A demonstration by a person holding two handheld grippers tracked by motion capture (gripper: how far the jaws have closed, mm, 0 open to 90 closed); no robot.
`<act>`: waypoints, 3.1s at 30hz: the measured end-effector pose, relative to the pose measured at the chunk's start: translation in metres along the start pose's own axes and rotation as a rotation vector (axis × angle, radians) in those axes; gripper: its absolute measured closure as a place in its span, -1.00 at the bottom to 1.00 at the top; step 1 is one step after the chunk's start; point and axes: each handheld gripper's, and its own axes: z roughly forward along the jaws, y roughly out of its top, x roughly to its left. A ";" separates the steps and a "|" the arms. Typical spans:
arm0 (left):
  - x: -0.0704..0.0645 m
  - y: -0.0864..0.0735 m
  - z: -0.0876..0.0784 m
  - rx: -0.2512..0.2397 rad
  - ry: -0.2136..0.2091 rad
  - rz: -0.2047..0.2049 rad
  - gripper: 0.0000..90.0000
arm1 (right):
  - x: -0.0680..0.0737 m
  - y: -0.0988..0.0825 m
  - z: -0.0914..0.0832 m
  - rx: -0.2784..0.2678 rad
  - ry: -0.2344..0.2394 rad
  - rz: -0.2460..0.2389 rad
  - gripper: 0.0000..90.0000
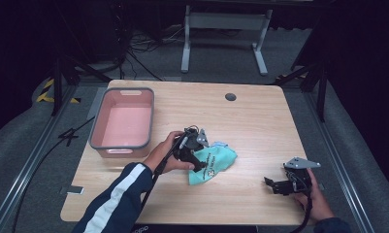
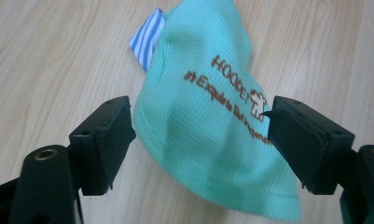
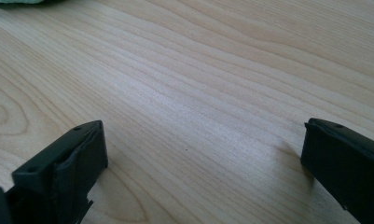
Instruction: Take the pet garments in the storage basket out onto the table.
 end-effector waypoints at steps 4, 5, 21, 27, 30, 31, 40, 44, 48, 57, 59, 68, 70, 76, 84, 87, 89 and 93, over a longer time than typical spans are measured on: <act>-0.002 -0.013 -0.008 0.008 0.001 0.016 -0.50 | 0.000 0.000 0.000 0.001 -0.001 -0.001 -0.98; -0.002 -0.015 -0.010 0.009 0.000 0.018 -0.50 | 0.000 0.000 0.000 0.001 -0.001 -0.001 -0.98; -0.012 -0.062 -0.024 0.062 0.023 0.045 -0.47 | 0.000 0.000 0.000 0.001 -0.001 0.000 -0.98; -0.015 -0.083 -0.029 0.081 0.027 0.051 -0.46 | 0.000 0.000 0.000 0.001 -0.001 0.000 -0.98; -0.015 -0.092 -0.033 0.079 0.029 0.040 -0.47 | 0.000 0.000 0.000 0.001 -0.001 0.000 -0.98; -0.015 -0.096 -0.034 0.076 0.039 0.039 -0.47 | 0.000 0.000 0.000 0.001 -0.001 0.000 -0.98; -0.014 -0.130 -0.042 0.092 0.063 0.011 -0.46 | 0.000 0.000 0.000 0.001 -0.001 -0.001 -0.98; -0.013 -0.144 -0.044 0.093 0.073 0.004 -0.48 | 0.000 0.000 0.000 0.000 -0.001 -0.001 -0.98; -0.012 -0.163 -0.048 0.077 0.082 -0.009 -0.48 | 0.000 0.000 0.000 0.001 -0.001 0.000 -0.98; -0.008 -0.199 -0.057 0.069 0.093 -0.073 -0.51 | 0.000 0.000 0.000 0.001 -0.001 0.000 -0.98; -0.007 -0.208 -0.059 0.057 0.100 -0.094 -0.52 | 0.000 0.000 0.000 0.001 -0.001 0.000 -0.98; -0.006 -0.247 -0.067 -0.070 0.085 -0.222 -0.57 | 0.000 0.000 0.000 0.001 -0.001 0.000 -0.98; -0.006 -0.258 -0.069 -0.110 0.079 -0.276 -0.57 | 0.000 0.000 0.000 0.001 -0.001 0.000 -0.98; -0.008 -0.279 -0.071 -0.193 0.111 -0.327 -0.66 | 0.000 0.000 0.000 0.001 -0.001 0.000 -0.98; -0.012 -0.282 -0.072 -0.203 0.139 -0.358 -0.67 | 0.000 0.000 0.000 0.001 -0.001 -0.001 -0.98; -0.012 -0.282 -0.072 -0.203 0.138 -0.358 -0.67 | 0.000 0.000 0.000 0.001 -0.001 -0.001 -0.98; -0.012 -0.282 -0.072 -0.203 0.141 -0.357 -0.67 | 0.000 0.000 0.000 0.001 0.000 -0.002 -0.98; -0.012 -0.282 -0.072 -0.203 0.141 -0.357 -0.67 | 0.000 0.000 0.000 0.001 0.002 -0.007 -0.98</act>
